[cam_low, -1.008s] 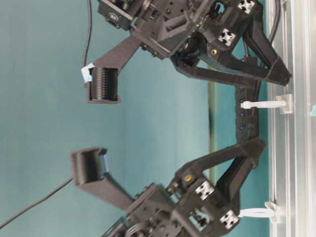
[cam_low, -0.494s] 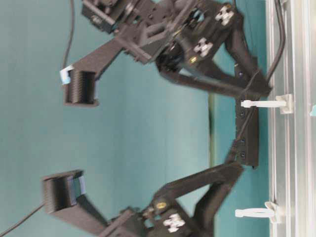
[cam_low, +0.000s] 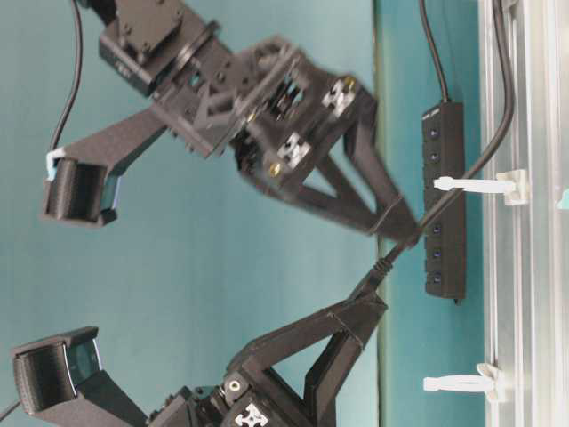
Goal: Pass the USB cable through three rings with both arms.
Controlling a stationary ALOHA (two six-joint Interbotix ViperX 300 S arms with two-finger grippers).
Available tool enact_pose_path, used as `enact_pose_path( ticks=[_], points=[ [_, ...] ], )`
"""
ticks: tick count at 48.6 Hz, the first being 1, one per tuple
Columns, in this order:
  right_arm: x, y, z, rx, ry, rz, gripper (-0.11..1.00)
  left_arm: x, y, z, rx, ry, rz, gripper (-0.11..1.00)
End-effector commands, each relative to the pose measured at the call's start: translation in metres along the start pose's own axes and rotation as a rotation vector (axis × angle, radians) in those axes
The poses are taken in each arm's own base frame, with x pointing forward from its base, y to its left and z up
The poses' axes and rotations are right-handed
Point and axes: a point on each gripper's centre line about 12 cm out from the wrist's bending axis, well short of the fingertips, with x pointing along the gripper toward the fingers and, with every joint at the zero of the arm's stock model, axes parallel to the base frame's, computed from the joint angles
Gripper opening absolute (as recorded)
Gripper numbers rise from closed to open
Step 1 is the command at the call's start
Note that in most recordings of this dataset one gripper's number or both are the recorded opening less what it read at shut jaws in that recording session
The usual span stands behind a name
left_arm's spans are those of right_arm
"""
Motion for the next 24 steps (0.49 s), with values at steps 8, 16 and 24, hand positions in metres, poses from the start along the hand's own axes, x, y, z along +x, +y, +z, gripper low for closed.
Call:
enact_pose_path(
  ticks=[8, 16, 24],
  points=[
    [-0.001, -0.004, 0.013, 0.002, -0.049, -0.004, 0.67, -0.005, -0.001, 0.008, 0.005, -0.031, -0.004, 0.22],
    [0.004, -0.004, 0.011, 0.001, -0.045, -0.001, 0.58, -0.005, -0.001, 0.008, 0.006, -0.031, -0.004, 0.22],
    [0.009, -0.004, 0.01, 0.0, -0.057, 0.003, 0.54, -0.005, -0.001, 0.007, 0.006, -0.029, -0.004, 0.22]
  ],
)
